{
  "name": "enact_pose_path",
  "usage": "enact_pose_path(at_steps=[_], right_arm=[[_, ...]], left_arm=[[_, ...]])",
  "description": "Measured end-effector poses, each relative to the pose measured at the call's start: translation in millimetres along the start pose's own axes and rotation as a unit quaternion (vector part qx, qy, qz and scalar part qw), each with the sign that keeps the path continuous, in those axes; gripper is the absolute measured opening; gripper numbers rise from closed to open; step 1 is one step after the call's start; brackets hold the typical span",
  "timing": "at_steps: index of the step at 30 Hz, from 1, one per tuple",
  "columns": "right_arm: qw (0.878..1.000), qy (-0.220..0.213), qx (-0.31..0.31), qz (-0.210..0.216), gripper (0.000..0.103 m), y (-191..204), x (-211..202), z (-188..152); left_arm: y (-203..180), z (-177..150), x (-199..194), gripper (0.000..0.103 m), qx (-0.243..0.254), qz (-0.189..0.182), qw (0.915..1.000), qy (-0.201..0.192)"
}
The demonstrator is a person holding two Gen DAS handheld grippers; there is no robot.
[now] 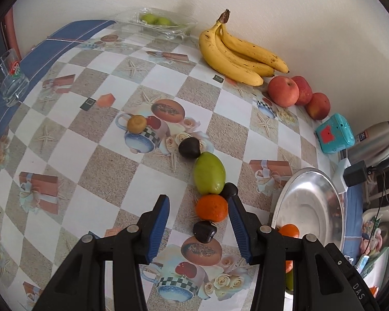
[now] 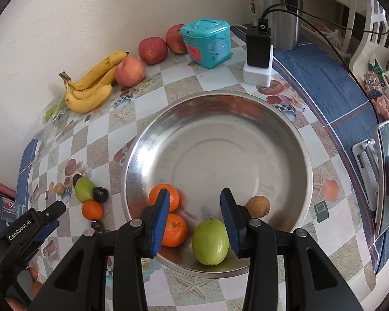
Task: Organize fruits
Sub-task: 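Lift both grippers away from the bowl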
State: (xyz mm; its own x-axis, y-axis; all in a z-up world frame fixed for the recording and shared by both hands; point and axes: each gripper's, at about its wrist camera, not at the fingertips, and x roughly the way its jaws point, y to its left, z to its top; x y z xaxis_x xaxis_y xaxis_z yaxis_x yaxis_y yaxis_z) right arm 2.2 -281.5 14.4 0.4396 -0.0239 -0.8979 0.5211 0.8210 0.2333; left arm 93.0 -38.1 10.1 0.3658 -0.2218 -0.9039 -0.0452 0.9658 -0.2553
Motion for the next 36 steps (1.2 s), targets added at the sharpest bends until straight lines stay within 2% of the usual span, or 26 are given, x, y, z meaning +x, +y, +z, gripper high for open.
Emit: enact_pose_path(at_steps=[10, 13, 14, 15, 16, 17, 18, 21, 29, 31, 32, 36], right_arm=[[1.0, 0.01, -0.005, -0.004, 0.041, 3, 6, -2], [1.0, 0.012, -0.005, -0.005, 0.041, 3, 8, -2], [1.0, 0.012, -0.006, -0.004, 0.041, 3, 8, -2], [1.0, 0.013, -0.006, -0.003, 0.047, 3, 10, -2], [1.0, 0.013, -0.004, -0.001, 0.053, 3, 11, -2], [1.0, 0.013, -0.003, 0.002, 0.064, 3, 12, -3], [1.0, 0.012, -0.002, 0.005, 0.07, 3, 12, -3], [1.0, 0.01, -0.004, 0.007, 0.078, 4, 14, -3], [1.0, 0.013, -0.004, 0.005, 0.08, 3, 17, -4], [1.0, 0.012, -0.005, 0.001, 0.089, 3, 17, -4], [1.0, 0.011, -0.004, -0.006, 0.098, 3, 17, -4], [1.0, 0.006, -0.004, -0.024, 0.099, 2, 17, -3]], left_arm=[[0, -3, 3, 0.053, 0.005, 0.006, 1.0, 0.005], [2, -3, 6, 0.071, 0.002, 0.014, 0.9999, 0.009], [3, -3, 8, 0.082, -0.001, 0.018, 0.9998, 0.009], [5, -3, 9, 0.091, -0.003, 0.022, 0.9997, 0.009], [6, -4, 10, 0.095, -0.005, 0.025, 0.9996, 0.01], [8, -4, 11, 0.099, -0.007, 0.029, 0.9995, 0.011], [9, -5, 12, 0.101, -0.008, 0.033, 0.9994, 0.011], [9, -5, 13, 0.103, -0.004, 0.041, 0.9991, 0.01], [11, -5, 12, 0.103, 0.0, 0.056, 0.9984, 0.001], [12, -4, 11, 0.103, -0.003, 0.051, 0.9987, -0.002], [12, -4, 10, 0.103, -0.005, 0.047, 0.9989, -0.003], [9, -3, 6, 0.103, 0.002, 0.043, 0.999, -0.01]])
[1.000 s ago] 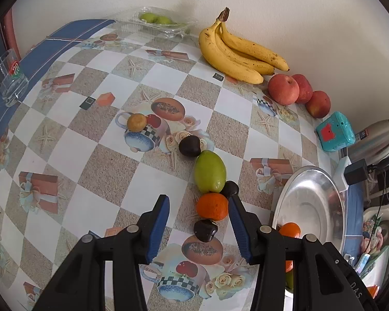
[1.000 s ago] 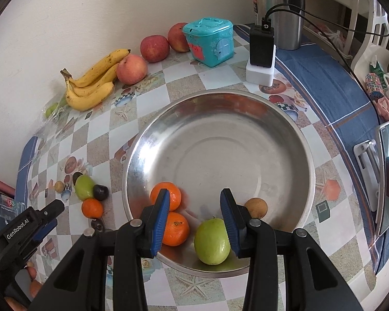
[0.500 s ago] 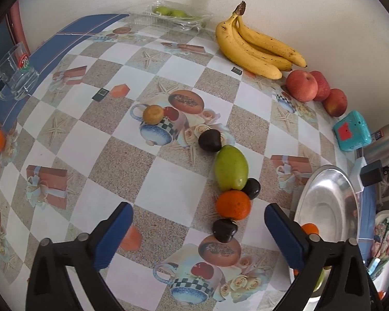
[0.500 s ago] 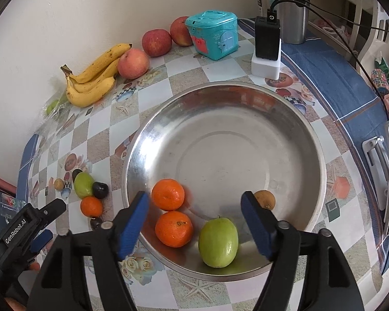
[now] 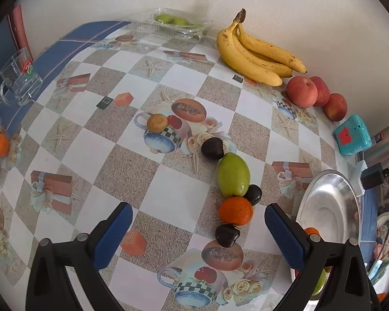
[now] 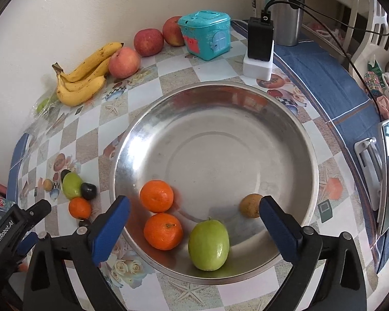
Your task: Organize fruits
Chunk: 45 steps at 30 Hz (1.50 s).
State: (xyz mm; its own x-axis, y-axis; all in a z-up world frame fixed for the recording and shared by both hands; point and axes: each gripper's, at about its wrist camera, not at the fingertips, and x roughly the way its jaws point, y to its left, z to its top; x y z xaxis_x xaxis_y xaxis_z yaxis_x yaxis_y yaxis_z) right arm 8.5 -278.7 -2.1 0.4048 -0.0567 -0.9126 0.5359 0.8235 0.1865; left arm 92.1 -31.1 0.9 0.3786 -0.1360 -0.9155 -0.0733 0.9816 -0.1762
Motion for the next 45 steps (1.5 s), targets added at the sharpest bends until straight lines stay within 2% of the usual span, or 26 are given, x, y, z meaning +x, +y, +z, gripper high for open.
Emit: enact_pose_path(at_steps=[10, 15, 28, 38, 45], right_arm=[[1.0, -0.004, -0.008, 0.012, 0.099, 8, -1, -1], [1.0, -0.007, -0.022, 0.002, 0.099, 13, -1, -2], [0.999, 0.001, -0.042, -0.006, 0.099, 36, 6, -6], [0.996, -0.005, -0.086, 0.03, 0.099, 90, 6, -14], [0.991, -0.006, -0.119, 0.055, 0.099, 128, 8, -23]], left_arm=[[0, 2, -4, 0.103, 0.01, -0.002, 0.9999, -0.008], [2, 4, -7, 0.103, 0.02, 0.002, 0.9997, -0.013], [27, 21, -21, 0.103, 0.039, 0.058, 0.9959, -0.057], [62, 37, -34, 0.103, 0.026, 0.092, 0.9919, -0.084], [81, 41, -37, 0.103, 0.002, 0.085, 0.993, -0.082]])
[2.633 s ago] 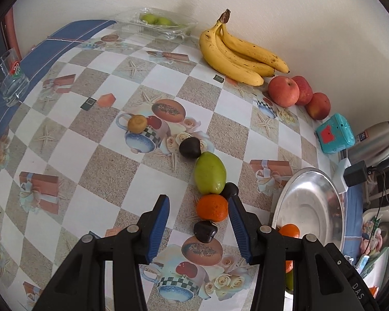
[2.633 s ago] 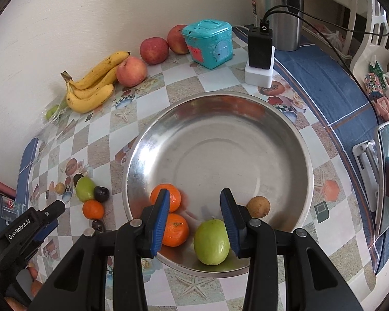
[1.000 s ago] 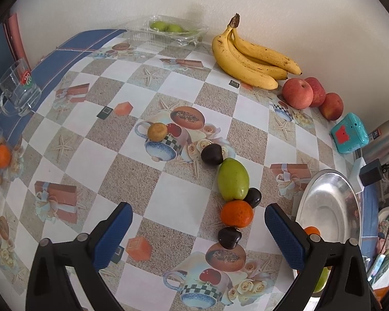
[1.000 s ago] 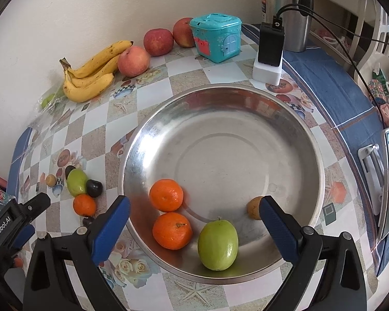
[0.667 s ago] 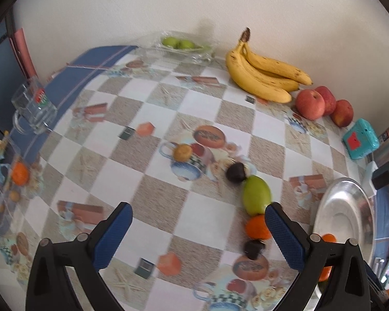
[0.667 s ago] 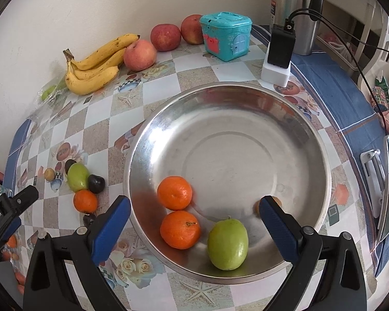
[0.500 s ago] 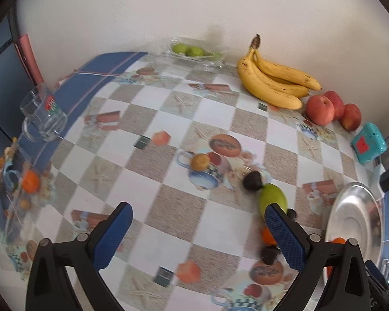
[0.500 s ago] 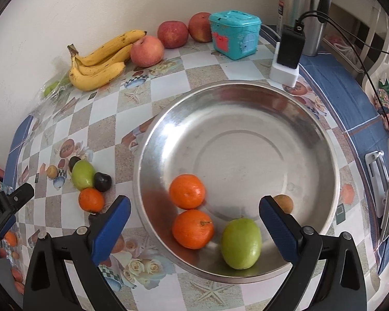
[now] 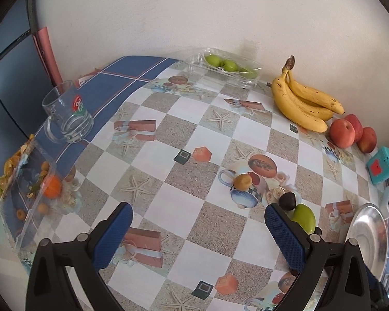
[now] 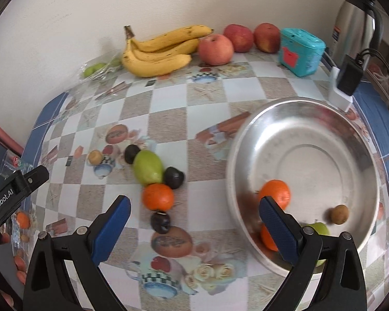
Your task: Organize fruits
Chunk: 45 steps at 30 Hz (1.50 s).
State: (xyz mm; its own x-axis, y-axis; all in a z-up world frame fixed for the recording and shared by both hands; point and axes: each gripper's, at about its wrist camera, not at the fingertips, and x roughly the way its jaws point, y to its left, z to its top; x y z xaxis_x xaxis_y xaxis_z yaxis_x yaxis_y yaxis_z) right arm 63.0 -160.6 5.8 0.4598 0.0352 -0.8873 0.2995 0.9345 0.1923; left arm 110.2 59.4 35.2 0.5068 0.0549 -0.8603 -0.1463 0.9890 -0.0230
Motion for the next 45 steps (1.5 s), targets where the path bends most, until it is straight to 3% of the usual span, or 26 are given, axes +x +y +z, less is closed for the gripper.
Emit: enact_pose_path(at_steps=[6, 15, 22, 28, 36, 43, 45], right_arm=[[0.999, 0.007, -0.025, 0.019, 0.099, 25, 8, -4], [0.998, 0.039, -0.049, 0.011, 0.099, 36, 34, -15], [0.997, 0.063, -0.051, 0.004, 0.097, 34, 53, -21], [0.996, 0.071, -0.061, -0.009, 0.08, 35, 61, -24], [0.995, 0.065, -0.072, -0.02, 0.05, 34, 58, -24], [0.996, 0.068, -0.065, -0.003, 0.046, 34, 55, -26], [0.996, 0.067, -0.063, 0.001, 0.039, 35, 54, -26]], left_arm=[[-2, -7, 17, 0.103, 0.001, -0.021, 0.999, 0.04], [-12, -28, 60, 0.103, 0.009, -0.013, 0.9938, 0.11], [-7, -30, 70, 0.103, -0.016, -0.021, 0.9916, 0.126], [-9, -28, 71, 0.103, -0.013, -0.028, 0.9909, 0.131], [-13, -30, 71, 0.103, -0.004, -0.025, 0.9903, 0.136], [-15, -28, 68, 0.103, 0.0, -0.026, 0.9909, 0.132], [-16, -27, 67, 0.103, 0.0, -0.026, 0.991, 0.131]])
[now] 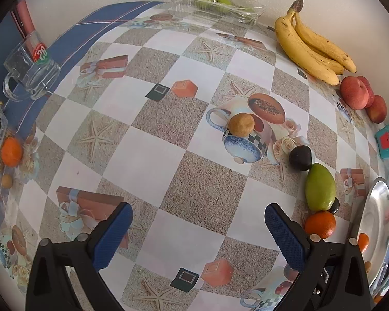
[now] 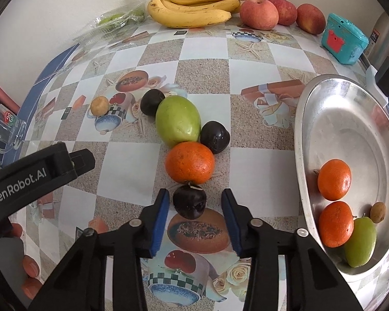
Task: Organize fruits
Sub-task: 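Close the right gripper on the dark plum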
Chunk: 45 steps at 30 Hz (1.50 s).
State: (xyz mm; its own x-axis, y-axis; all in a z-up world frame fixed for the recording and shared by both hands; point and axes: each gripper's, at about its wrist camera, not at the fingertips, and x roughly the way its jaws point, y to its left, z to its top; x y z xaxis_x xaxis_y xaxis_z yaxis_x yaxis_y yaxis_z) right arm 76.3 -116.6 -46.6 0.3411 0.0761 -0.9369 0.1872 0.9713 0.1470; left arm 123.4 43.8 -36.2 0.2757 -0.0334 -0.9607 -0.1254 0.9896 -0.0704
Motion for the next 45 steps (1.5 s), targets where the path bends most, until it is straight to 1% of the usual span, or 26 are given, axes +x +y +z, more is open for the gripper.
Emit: enact_pose_path(at_steps=[5, 11, 20, 24, 26, 29, 32, 35, 38, 43, 44, 45], right_arm=[[1.0, 0.002, 0.001, 0.001, 0.037, -1, 1, 1], [1.0, -0.002, -0.004, 0.008, 0.028, 2, -2, 1], [1.0, -0.003, -0.007, 0.023, 0.026, 0, -7, 1], [0.999, -0.005, 0.001, 0.033, 0.026, -5, -14, 2], [0.999, -0.014, 0.004, 0.039, 0.026, -7, -22, 3], [0.998, -0.04, 0.002, 0.042, 0.026, -10, -39, 6], [0.997, -0.059, 0.002, 0.042, 0.025, -13, -52, 8], [0.997, -0.061, 0.002, 0.039, 0.026, -18, -54, 7], [0.998, -0.053, 0.004, 0.038, 0.026, -22, -48, 5], [0.999, -0.025, 0.018, 0.041, 0.027, -31, -31, 2], [0.999, -0.021, 0.021, 0.043, 0.032, -32, -28, 2], [0.999, -0.017, 0.023, 0.044, 0.039, -33, -25, 2]], left_arm=[[-1, 0, -1, 0.103, 0.002, -0.001, 1.0, 0.0], [-4, -1, -3, 0.103, 0.004, -0.002, 1.0, -0.003], [-5, 0, -7, 0.103, 0.003, -0.002, 1.0, -0.007], [-6, 1, -13, 0.103, 0.0, -0.009, 0.9999, -0.014], [-6, 1, -15, 0.103, -0.004, -0.014, 0.9997, -0.018], [-5, 1, -18, 0.103, -0.008, -0.021, 0.9995, -0.021], [-8, 0, -17, 0.103, -0.01, -0.026, 0.9995, -0.017], [-10, -1, -16, 0.103, -0.012, -0.03, 0.9994, -0.015], [-13, -3, -16, 0.103, -0.008, -0.025, 0.9995, -0.015], [-15, -4, -13, 0.103, -0.005, -0.026, 0.9996, -0.008], [-15, -4, -13, 0.103, -0.004, -0.026, 0.9996, -0.008], [-15, -4, -13, 0.103, -0.004, -0.027, 0.9996, -0.008]])
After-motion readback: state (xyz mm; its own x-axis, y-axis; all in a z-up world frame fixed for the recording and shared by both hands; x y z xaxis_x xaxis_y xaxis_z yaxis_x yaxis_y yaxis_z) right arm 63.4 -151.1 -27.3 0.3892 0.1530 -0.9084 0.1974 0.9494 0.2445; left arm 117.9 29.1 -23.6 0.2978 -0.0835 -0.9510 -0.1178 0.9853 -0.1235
